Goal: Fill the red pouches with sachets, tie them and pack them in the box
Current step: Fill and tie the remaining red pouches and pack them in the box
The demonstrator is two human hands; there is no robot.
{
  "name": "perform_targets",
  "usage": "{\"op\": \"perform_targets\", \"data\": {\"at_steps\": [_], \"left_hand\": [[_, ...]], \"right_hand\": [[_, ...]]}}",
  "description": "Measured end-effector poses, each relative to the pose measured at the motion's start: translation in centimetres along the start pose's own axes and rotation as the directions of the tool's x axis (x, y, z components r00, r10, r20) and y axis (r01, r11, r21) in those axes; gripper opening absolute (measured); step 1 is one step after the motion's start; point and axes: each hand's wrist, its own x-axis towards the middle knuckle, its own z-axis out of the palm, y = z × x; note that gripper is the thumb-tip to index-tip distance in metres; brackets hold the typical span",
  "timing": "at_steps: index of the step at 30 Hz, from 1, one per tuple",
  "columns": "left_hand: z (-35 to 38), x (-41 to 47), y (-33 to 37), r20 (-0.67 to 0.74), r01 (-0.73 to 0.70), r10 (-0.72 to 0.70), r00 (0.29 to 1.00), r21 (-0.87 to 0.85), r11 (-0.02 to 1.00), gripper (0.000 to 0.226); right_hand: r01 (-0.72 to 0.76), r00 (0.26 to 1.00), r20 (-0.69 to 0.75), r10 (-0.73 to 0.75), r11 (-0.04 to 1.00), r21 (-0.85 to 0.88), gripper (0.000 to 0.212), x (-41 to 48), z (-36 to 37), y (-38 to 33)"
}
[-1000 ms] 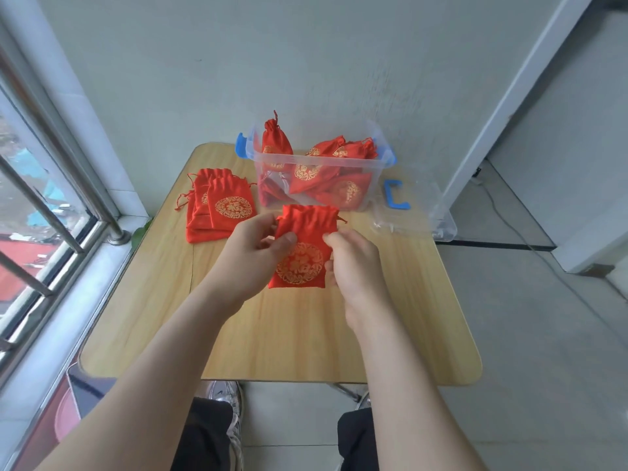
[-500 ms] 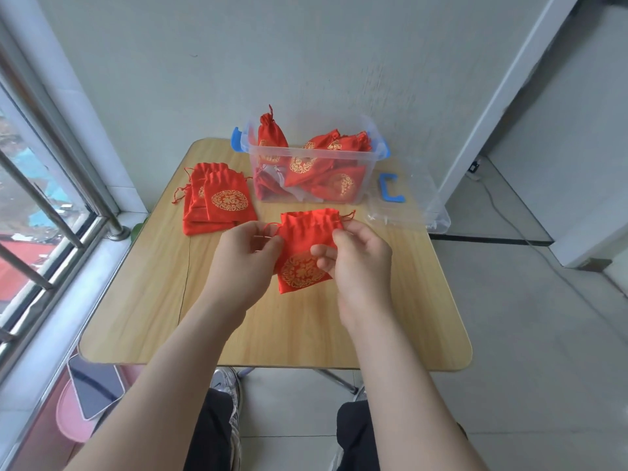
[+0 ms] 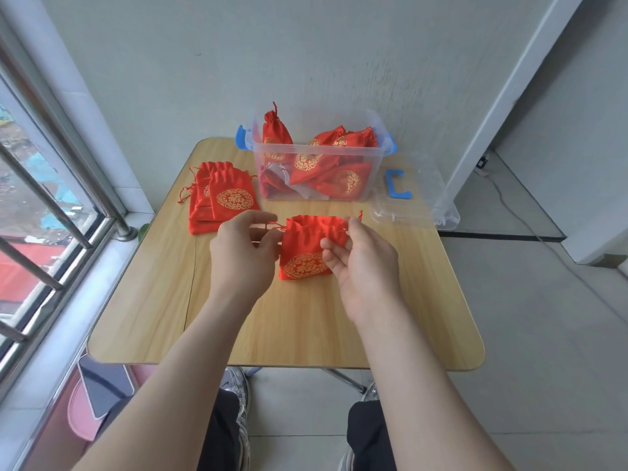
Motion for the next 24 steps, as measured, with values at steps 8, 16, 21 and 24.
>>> {"op": "perform_targets", "data": {"at_steps": [8, 16, 21, 24], "left_hand": [[-1.3, 0.7, -0.1, -0.042, 0.06, -0.062, 0.997, -0.048, 0.997, 0.006], [-0.9, 0.6, -0.1, -0.071, 0.043, -0.058, 0.996, -0.195, 0.98, 0.019], [-0.5, 0.7, 0.5, 0.03, 0.234, -0.289, 0.957, -0.67, 0.705, 0.015], [-0.2, 0.8, 0.6, 0.106, 0.302, -0.382, 0.918, -0.812, 0.499, 0.024]], "right_hand": [[-0.05, 0.996, -0.061, 0.057, 0.992, 0.118, 0.022, 0.4, -0.1, -0.4], [-0.078, 0.994, -0.062, 0.092, 0.977, 0.198, 0.017, 0.3, -0.4, -0.7], [-0.057, 0.99, -0.114, 0.081, 0.979, 0.197, 0.014, 0.2, -0.7, -0.9], [-0.085, 0.987, -0.104, 0.12, 0.952, 0.295, 0.014, -0.2, -1.1, -1.2]]}}
